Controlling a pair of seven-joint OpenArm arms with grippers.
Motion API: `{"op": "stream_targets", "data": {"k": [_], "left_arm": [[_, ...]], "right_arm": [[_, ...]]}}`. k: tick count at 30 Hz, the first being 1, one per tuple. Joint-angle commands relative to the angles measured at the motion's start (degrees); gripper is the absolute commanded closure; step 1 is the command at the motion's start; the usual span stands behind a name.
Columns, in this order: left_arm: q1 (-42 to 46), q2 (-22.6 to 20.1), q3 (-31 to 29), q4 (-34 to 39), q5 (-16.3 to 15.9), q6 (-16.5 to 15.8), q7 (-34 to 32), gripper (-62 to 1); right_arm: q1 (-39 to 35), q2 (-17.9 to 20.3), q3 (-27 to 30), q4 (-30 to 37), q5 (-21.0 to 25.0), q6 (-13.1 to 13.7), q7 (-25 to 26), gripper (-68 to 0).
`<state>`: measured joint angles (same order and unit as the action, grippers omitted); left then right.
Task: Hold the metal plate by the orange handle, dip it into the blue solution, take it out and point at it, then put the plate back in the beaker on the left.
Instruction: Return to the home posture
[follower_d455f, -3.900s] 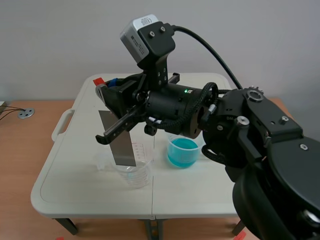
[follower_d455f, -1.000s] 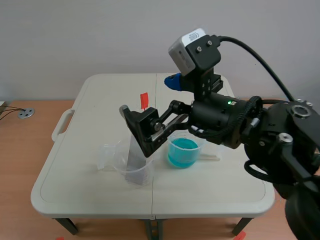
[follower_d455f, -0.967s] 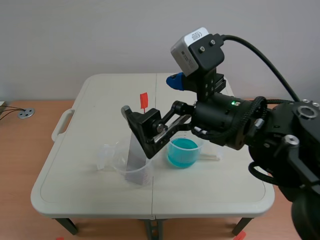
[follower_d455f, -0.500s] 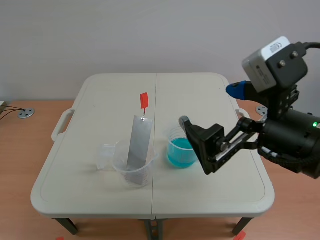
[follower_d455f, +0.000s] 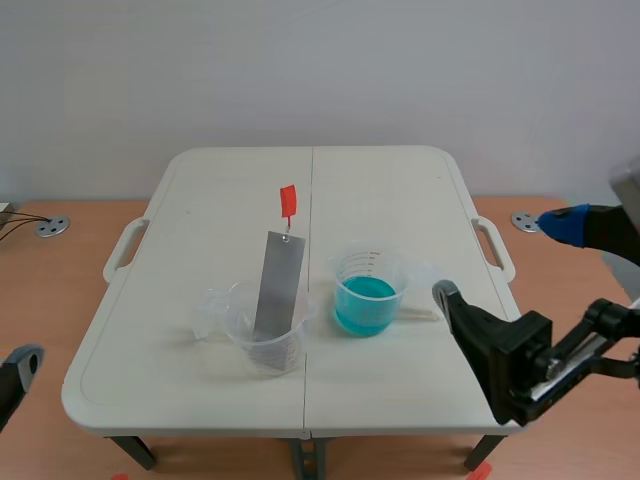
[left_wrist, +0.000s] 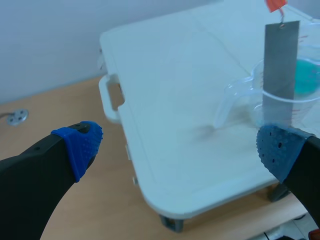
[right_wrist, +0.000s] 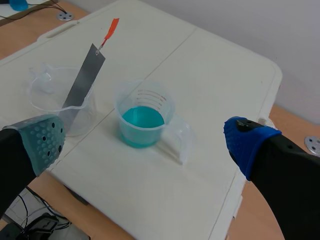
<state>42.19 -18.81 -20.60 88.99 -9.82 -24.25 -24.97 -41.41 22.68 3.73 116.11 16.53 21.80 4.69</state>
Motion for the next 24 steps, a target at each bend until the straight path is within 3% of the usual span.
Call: {"op": "stream_targets", "data": {"k": [1,5,11,24], "left_arm": [[0.0,1.3,0.0,1.4,0.8,-0.3,-0.9,-62.3],[-0.3,4.1,0.2,4.4,4.3,-0.4,-1.0,-62.3],[-0.5,4.5,2.6,5.6,8.1,-0.5,-1.0,-62.3],[-1.6,4.5,2.8,5.6,8.2,-0.5,-0.7,-62.3]], "right_arm": [[-0.8,0.2,0.9,1.7,0.7,0.0,1.3,-66.3],[-3.3,0.2,1.6,2.1,1.9,-0.9,2.0,-66.3],[-5.3,0.2,1.6,2.1,1.9,-1.0,2.1,-66.3],[-5.2,0.2,1.6,2.1,1.9,-1.0,2.1,-66.3]]}}
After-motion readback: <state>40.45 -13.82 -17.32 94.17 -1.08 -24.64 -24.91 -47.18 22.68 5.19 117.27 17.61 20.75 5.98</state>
